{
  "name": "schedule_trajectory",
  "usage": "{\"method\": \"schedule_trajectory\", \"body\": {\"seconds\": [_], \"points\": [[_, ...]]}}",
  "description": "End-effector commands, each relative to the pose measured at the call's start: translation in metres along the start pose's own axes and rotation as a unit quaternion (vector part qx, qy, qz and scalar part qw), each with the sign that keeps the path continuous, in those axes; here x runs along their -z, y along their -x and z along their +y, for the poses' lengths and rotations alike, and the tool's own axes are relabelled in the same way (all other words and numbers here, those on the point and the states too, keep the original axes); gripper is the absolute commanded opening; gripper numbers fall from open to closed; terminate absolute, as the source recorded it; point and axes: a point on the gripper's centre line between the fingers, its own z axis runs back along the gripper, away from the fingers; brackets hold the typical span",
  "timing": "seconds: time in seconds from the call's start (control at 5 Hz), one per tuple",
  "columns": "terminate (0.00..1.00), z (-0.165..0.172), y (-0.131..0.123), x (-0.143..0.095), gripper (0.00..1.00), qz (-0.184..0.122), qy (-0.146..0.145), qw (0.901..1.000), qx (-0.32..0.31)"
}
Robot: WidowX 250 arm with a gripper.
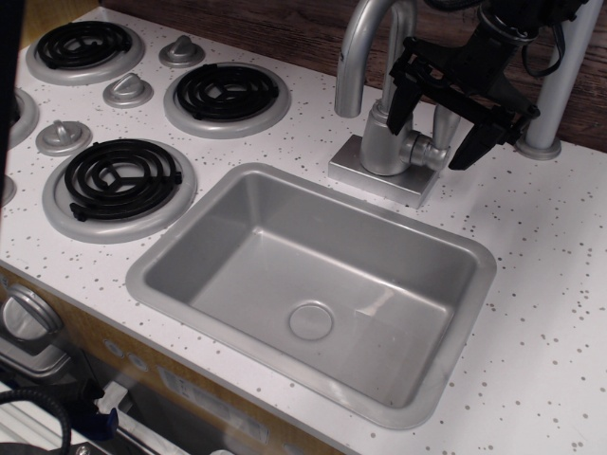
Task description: Lever vertical to front
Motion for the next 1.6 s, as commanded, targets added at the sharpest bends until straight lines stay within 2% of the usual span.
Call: {"method": "schedule_trajectory", "body": {"seconds": [0.0, 0.2, 0.4, 0.6, 1.0, 1.2, 1.4], "points": [[0.00, 0.000, 0.000, 0.000, 1.00, 0.000, 0.000, 1.0000, 0.000], [0.00, -0.002, -0.014, -0.012, 1.00, -0.067, -0.013, 0.9975, 0.018], [0.00, -0.005, -0.027, -0.019, 1.00, -0.088, -0.023, 0.9952, 0.037], [0.00, -0.006, -0.036, -0.026, 1.00, -0.096, -0.027, 0.9938, 0.050], [0.00, -0.006, -0.049, -0.027, 1.00, -0.088, -0.029, 0.9935, 0.065], [0.00, -0.007, -0.050, -0.019, 0.00, -0.089, -0.018, 0.9944, 0.055], [0.00, -0.006, -0.049, -0.017, 0.00, -0.086, -0.016, 0.9946, 0.055]]}}
